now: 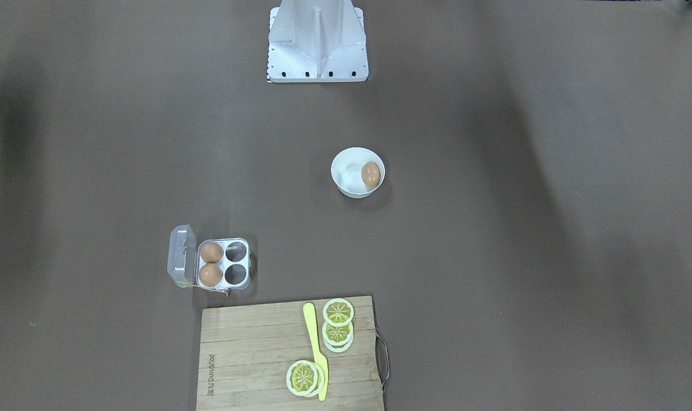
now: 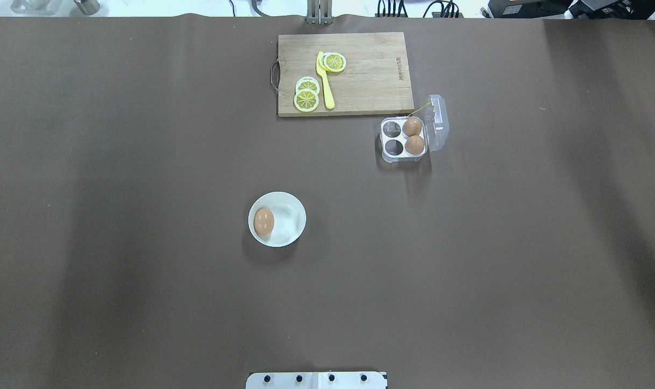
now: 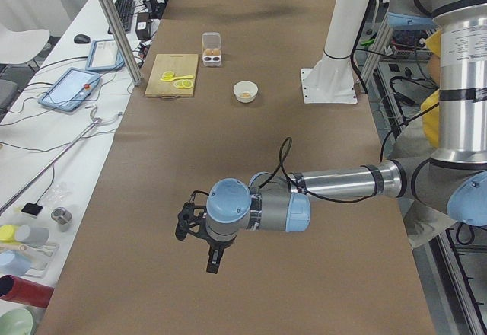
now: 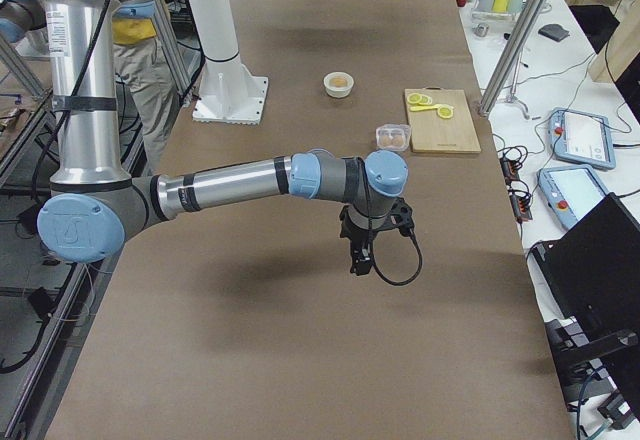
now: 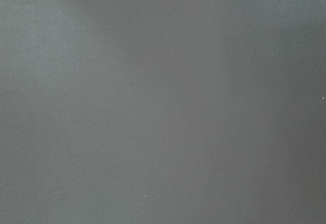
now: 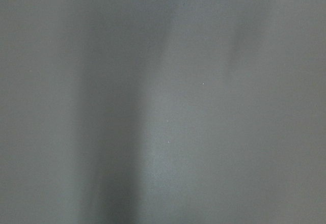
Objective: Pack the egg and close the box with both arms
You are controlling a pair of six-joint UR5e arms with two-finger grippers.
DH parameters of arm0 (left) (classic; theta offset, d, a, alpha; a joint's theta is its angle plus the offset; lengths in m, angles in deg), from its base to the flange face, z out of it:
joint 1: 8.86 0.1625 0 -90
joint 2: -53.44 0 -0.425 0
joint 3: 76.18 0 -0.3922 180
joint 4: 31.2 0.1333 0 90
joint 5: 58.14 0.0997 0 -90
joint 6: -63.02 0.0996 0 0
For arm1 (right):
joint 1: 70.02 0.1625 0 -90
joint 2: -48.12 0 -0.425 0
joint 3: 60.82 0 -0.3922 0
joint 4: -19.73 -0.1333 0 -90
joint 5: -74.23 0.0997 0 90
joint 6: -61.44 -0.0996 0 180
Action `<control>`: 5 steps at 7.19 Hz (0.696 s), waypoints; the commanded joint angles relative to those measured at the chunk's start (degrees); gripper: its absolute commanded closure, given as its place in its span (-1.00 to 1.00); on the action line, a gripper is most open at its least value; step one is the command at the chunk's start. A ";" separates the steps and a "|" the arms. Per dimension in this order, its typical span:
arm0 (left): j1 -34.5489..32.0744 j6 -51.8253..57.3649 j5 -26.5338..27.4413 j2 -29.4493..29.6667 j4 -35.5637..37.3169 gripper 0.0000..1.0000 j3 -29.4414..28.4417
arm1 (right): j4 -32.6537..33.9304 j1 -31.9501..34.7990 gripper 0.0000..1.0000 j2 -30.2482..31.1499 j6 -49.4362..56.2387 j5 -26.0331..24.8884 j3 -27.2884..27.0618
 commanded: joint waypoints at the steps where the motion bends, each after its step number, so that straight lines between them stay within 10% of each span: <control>1: 0.00 0.00 0.00 0.00 0.00 -0.96 0.00 | 0.00 0.00 -1.00 0.13 -0.13 -0.09 -0.18; 5: 3.31 -0.70 -2.02 1.92 0.09 -0.96 2.36 | 0.00 0.00 -1.00 0.74 -0.48 -0.18 -0.18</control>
